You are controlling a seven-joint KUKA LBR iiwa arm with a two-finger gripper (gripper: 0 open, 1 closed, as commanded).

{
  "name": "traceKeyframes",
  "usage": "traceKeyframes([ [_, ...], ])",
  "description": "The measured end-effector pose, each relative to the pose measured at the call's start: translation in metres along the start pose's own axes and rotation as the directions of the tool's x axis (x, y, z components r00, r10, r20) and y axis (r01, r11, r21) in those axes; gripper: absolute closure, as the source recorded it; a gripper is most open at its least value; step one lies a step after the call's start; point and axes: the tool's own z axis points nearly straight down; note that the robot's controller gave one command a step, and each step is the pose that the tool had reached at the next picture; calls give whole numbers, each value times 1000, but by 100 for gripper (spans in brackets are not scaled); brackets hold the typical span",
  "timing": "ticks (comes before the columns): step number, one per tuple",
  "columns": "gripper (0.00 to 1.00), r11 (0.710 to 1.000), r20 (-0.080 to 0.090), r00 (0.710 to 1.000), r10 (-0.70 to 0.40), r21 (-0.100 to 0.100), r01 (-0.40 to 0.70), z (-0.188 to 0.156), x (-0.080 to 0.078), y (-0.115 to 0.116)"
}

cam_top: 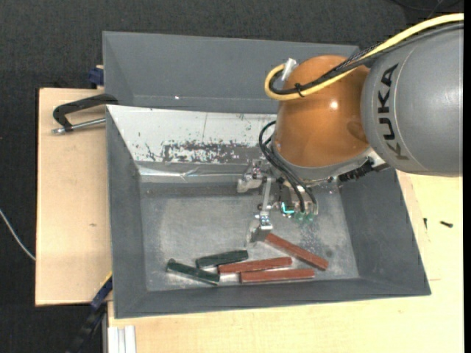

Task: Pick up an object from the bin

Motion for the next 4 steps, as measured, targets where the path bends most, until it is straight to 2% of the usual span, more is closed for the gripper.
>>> traceKeyframes([
  [1, 0, 1000, 6, 1000, 2, 0, -2, -3, -1, -1],
  [2, 0, 999, 15, 999, -52, -1, 52, 33, -6, -4],
  [3, 100, 999, -11, 999, 37, -1, -37, 126, 3, -8],
  [4, 100, 999, -8, 999, 38, -2, -38, 126, 2, -8],
])
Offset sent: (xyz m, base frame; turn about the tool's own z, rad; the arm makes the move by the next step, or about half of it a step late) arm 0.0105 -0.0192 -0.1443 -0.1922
